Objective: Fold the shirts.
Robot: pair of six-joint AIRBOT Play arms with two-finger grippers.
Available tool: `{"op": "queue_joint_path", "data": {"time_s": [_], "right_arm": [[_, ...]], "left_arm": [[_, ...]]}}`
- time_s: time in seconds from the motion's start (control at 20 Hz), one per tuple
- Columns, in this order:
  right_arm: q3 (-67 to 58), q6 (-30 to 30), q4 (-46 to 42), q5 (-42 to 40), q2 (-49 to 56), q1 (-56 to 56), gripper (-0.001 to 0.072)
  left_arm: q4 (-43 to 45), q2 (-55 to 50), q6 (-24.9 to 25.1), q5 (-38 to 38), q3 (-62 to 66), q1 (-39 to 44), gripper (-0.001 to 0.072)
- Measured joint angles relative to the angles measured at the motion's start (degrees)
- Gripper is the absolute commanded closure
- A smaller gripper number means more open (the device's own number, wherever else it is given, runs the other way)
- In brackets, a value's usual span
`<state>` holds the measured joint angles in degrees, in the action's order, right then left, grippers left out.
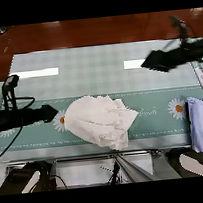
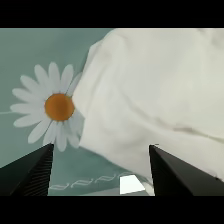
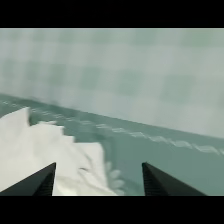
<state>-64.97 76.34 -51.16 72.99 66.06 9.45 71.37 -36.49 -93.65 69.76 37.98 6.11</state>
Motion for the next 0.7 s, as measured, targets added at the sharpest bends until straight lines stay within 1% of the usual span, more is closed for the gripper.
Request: {"op": "queue_joint_path", "data": {"time_s": [0.1,0.15,0.2,0.25,0.35,0.5,0.6,0.65,0.7], "right_arm": [[10.34,-0.33,-1.05,-0.44,-5.62,7.39,0.0092],[16.0,-1.05,-0.98,-0.61,-8.13,9.88,0.0092],[20.92,-1.75,-0.94,-0.87,-10.21,11.41,0.0091],[25.73,-2.36,-0.61,-1.33,-12.11,12.26,0.0092],[32.74,-3.17,-0.13,-2.01,-14.58,12.33,0.0092],[38.64,-3.72,-0.07,-2.62,-16.26,10.12,0.0091],[40.48,-3.67,0.15,-2.91,-16.72,7.8,0.0092],[41.07,-3.48,0.33,-3.08,-16.9,6.38,0.0092],[41.44,-3.19,0.44,-3.37,-16.96,4.9,0.0091]], "left_arm": [[0.15,-1.77,0.0,-0.26,-3.5,-2.16,0.0008],[-0.92,-3.23,0.11,-1.25,-4.92,-3.43,0.0008],[-3.3,-5.11,1.51,-2.58,-5.99,-4.79,0.0008],[-7.23,-7.52,4.11,-4.09,-6.82,-6.27,0.0007],[-16.74,-12.96,11.06,-6.36,-7.63,-8.81,0.0007],[-28.09,-22.86,20.44,-8.44,-7.48,-10.82,0.0007],[-33.64,-28.98,25.88,-8.7,-6.64,-11.08,0.0008],[-36.06,-31.5,27.93,-8.98,-6.01,-11.08,0.0037],[-37.9,-33.94,29.55,-9.14,-5.29,-11.08,0.0269]]}}
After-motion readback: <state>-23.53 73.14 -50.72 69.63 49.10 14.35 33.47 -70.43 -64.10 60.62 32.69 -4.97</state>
